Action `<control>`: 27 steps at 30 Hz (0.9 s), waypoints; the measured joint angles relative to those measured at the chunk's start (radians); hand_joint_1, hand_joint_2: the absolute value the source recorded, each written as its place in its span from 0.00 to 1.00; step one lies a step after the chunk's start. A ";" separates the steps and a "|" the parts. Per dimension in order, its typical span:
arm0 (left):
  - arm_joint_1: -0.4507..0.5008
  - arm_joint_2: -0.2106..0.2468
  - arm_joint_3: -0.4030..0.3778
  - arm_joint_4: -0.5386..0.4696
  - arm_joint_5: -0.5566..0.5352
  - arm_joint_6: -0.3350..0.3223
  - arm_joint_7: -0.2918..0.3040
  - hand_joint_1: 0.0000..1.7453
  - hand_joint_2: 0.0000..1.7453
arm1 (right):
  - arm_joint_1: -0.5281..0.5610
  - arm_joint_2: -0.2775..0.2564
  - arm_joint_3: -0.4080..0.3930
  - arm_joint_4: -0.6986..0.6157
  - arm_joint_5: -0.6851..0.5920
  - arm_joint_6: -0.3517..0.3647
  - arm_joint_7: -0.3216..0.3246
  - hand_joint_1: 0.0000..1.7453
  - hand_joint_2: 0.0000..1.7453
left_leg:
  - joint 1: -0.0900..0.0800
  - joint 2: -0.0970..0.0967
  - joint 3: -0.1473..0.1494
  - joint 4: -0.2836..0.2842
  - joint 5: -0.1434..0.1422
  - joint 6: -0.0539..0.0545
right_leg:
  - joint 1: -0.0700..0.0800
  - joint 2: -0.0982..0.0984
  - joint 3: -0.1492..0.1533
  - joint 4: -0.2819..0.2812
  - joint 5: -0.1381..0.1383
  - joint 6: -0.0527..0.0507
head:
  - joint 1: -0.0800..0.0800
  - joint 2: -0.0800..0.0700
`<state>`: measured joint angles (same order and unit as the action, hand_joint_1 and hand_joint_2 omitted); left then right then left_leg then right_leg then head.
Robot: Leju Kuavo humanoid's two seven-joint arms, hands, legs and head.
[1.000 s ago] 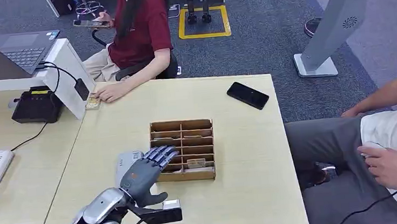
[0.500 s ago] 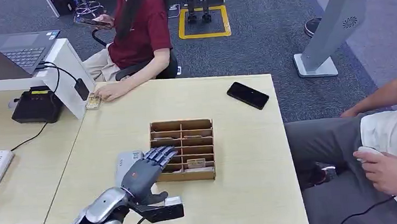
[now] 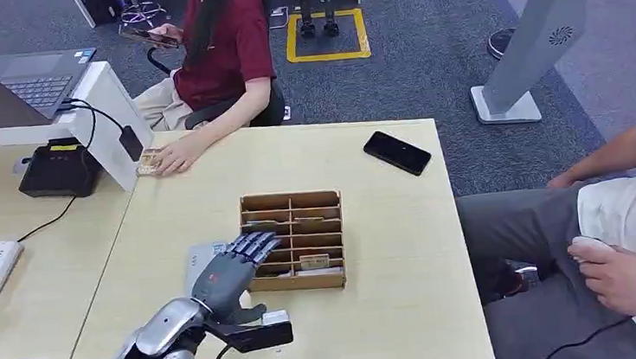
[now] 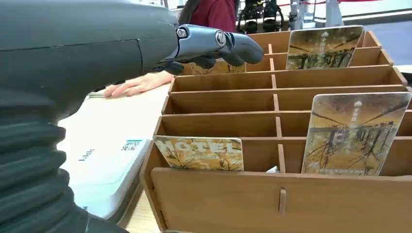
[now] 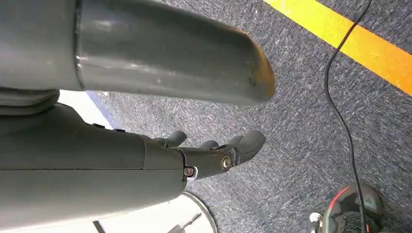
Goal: Pass the card to the sensor for recognition and then transmit it.
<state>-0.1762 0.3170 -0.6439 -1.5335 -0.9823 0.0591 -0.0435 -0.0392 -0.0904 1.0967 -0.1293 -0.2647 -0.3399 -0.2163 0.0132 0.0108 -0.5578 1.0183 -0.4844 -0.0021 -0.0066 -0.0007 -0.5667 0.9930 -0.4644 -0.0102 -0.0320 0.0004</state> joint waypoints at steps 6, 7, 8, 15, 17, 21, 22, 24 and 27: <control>0.000 -0.003 0.008 0.000 0.000 0.000 0.000 1.00 1.00 | 0.000 0.000 0.000 0.000 0.000 -0.001 0.000 0.00 0.00 | 0.000 0.000 0.000 0.000 0.000 0.000 | 0.000 0.000 0.000 0.000 0.000 0.000 | 0.000 0.000; 0.000 -0.003 0.011 0.000 0.000 0.000 0.001 1.00 1.00 | 0.000 0.000 0.000 0.000 0.000 -0.001 0.000 0.00 0.00 | 0.000 0.000 0.000 0.000 0.000 0.000 | 0.000 0.000 0.000 0.000 0.000 0.000 | 0.000 0.000; 0.000 -0.003 0.012 0.000 0.000 0.001 0.001 1.00 1.00 | 0.000 0.000 0.000 0.000 0.000 0.000 0.000 0.00 0.00 | 0.000 0.000 0.000 0.000 0.000 0.000 | 0.000 0.000 0.000 0.000 0.000 0.000 | 0.000 0.000; 0.000 -0.003 0.014 0.000 -0.003 0.000 0.001 1.00 1.00 | 0.000 0.000 0.000 0.000 0.000 0.000 0.000 0.00 0.00 | 0.000 0.000 0.000 0.000 0.000 0.000 | 0.000 0.000 0.000 0.000 0.000 0.000 | 0.000 0.000; 0.000 -0.003 0.014 0.000 -0.003 0.000 0.001 1.00 1.00 | 0.000 0.000 0.000 0.000 0.000 0.000 0.000 0.00 0.00 | 0.000 0.000 0.000 0.000 0.000 0.000 | 0.000 0.000 0.000 0.000 0.000 0.000 | 0.000 0.000; 0.000 -0.004 0.015 0.000 -0.003 0.001 0.001 1.00 1.00 | 0.000 0.000 0.000 0.000 -0.002 -0.001 0.000 0.00 0.00 | 0.000 0.000 0.000 0.000 0.000 0.000 | 0.000 0.000 0.000 0.000 0.000 0.000 | 0.000 0.000; -0.001 -0.004 0.016 0.000 -0.003 0.001 0.001 1.00 1.00 | 0.000 0.000 0.000 0.000 -0.002 -0.002 0.000 0.00 0.00 | 0.000 0.000 0.000 0.000 0.000 0.000 | 0.000 0.000 0.000 0.000 0.000 0.000 | 0.000 0.000; 0.000 -0.004 0.016 0.000 0.000 0.000 0.000 1.00 1.00 | 0.000 0.000 0.000 0.000 -0.003 -0.005 -0.001 0.00 0.00 | 0.000 0.000 0.000 0.000 0.000 0.000 | 0.000 0.000 0.000 0.000 0.000 0.000 | 0.000 0.000; 0.000 -0.004 0.018 0.001 0.004 -0.002 -0.001 1.00 1.00 | -0.001 0.000 0.000 0.000 -0.004 -0.009 -0.003 0.00 0.00 | 0.000 0.000 0.000 0.000 0.000 0.000 | 0.000 0.000 0.000 0.000 0.000 0.000 | 0.000 0.000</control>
<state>-0.1757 0.3132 -0.6260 -1.5324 -0.9785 0.0576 -0.0446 -0.0401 -0.0900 1.0971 -0.1293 -0.2689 -0.3491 -0.2197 0.0133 0.0107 -0.5580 1.0183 -0.4844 -0.0020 -0.0066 -0.0008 -0.5666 0.9930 -0.4644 -0.0103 -0.0320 0.0000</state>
